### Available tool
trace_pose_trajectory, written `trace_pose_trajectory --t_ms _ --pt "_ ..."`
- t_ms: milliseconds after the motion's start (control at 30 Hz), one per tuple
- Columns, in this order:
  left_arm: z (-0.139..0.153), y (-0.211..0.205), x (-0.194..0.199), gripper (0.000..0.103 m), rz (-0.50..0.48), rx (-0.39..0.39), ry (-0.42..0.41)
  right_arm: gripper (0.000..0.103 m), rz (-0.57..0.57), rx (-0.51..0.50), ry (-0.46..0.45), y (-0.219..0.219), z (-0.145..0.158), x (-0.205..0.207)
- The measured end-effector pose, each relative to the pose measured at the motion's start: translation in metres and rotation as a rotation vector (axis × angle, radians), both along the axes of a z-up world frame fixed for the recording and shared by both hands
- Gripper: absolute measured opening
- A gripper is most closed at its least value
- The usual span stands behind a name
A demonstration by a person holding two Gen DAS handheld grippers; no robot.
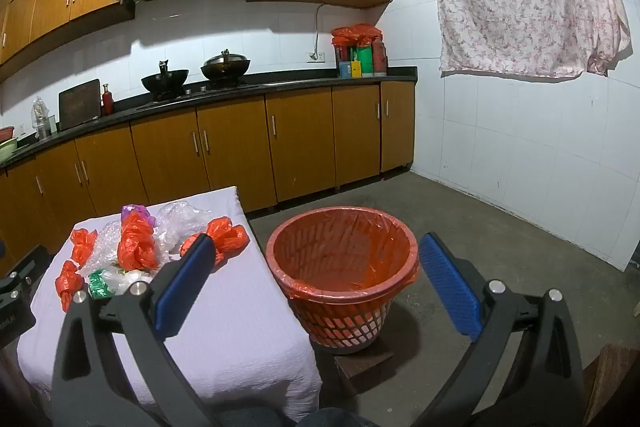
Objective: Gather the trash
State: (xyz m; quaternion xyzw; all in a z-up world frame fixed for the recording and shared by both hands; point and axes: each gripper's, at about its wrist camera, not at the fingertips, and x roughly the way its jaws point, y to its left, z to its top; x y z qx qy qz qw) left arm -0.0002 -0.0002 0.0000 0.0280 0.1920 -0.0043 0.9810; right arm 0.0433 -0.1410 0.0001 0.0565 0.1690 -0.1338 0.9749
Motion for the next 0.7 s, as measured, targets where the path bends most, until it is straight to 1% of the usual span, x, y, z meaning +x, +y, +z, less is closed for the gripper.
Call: trace_pose_trajectory --t_ms 700 --pt "-0.0001 0.0 0.0002 0.101 0.0 0.0 0.005 0.099 0.0 -0.003 0.001 0.0014 0.0005 0.0011"
